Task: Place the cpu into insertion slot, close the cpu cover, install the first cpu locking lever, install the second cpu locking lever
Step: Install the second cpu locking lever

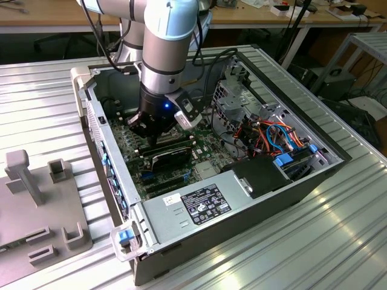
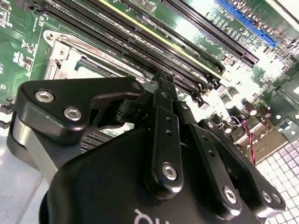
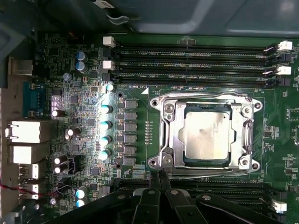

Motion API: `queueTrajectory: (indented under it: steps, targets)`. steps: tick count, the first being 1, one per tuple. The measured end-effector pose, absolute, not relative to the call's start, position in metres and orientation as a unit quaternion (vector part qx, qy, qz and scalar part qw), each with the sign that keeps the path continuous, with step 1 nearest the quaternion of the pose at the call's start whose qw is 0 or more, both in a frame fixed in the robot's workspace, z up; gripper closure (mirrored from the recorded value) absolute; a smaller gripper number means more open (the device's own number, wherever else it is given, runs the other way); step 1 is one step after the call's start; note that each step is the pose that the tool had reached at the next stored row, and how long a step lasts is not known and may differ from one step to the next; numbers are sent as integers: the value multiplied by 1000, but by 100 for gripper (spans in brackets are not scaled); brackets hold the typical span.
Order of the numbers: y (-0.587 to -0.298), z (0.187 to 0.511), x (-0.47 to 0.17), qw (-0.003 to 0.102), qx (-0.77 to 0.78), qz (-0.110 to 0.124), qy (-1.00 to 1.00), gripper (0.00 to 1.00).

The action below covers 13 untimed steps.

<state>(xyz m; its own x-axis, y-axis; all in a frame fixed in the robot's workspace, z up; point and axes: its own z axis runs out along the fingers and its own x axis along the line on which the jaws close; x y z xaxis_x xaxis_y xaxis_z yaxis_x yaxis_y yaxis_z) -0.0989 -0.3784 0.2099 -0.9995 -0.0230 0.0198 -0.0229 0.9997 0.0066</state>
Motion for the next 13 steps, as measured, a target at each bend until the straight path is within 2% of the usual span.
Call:
queueTrajectory:
  steps: [13]
  targets:
    - [-372,204,-100,10,12,-4,-1000,89]
